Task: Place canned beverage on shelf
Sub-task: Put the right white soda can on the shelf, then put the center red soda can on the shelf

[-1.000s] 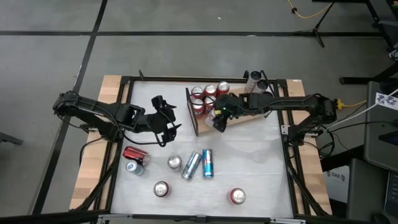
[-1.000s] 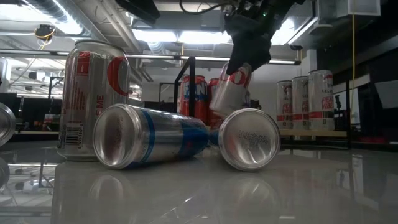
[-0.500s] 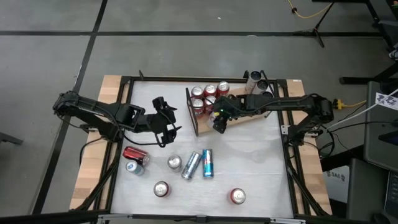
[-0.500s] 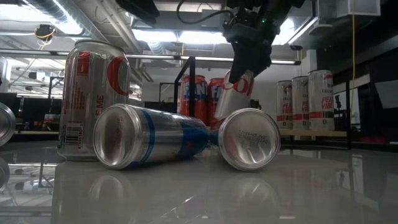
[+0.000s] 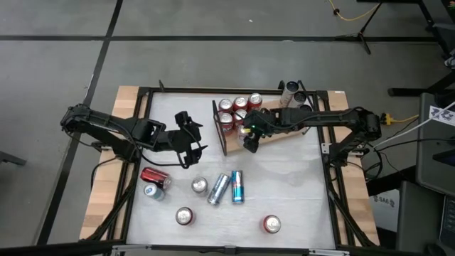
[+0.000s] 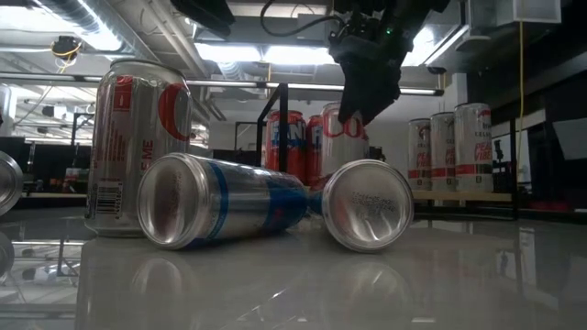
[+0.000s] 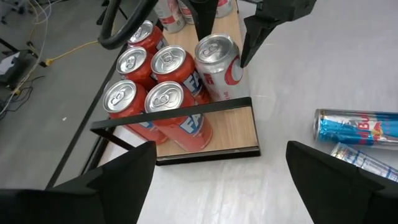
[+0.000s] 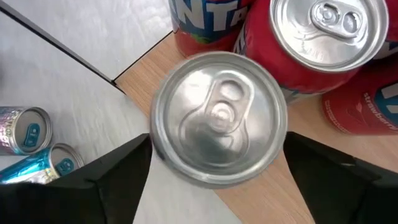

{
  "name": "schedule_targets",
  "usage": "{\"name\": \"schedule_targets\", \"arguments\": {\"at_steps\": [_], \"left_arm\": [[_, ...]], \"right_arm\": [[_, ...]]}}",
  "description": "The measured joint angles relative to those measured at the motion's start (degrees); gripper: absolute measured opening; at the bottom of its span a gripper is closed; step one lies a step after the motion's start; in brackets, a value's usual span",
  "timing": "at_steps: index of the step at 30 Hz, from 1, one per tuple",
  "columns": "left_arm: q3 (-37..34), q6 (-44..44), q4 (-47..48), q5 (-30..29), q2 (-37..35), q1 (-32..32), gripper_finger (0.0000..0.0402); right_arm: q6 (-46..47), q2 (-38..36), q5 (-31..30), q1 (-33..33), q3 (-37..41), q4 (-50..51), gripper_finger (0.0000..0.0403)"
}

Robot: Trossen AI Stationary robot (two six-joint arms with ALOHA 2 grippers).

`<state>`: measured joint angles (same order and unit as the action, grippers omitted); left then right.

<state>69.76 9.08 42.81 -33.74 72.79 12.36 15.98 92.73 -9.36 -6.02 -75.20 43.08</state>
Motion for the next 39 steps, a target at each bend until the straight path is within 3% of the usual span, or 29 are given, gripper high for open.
{"name": "schedule_targets", "arguments": {"at_steps": [13,28,33,39], "left_arm": [[0.00,0.00,0.00,0.42,0.00,0.02,0.0350],[0.00,0.26,0.02,1.89,0.00,0.04,0.0350],[0.00,11.59,0.02,2.06,0.00,0.78,0.0350],[0.00,29.71,0.03,8.78,0.00,3.12,0.0350]], "right_arm": [[0.00,0.00,-0.03,-0.01,-0.33,0.95,0.0353],[0.01,-0.07,-0.03,0.01,-14.42,18.18,0.0353],[0.01,-0.07,-0.03,0.04,-16.98,20.56,0.0354],[0.01,-0.07,-0.03,0.04,-17.64,21.48,0.0353]]}}
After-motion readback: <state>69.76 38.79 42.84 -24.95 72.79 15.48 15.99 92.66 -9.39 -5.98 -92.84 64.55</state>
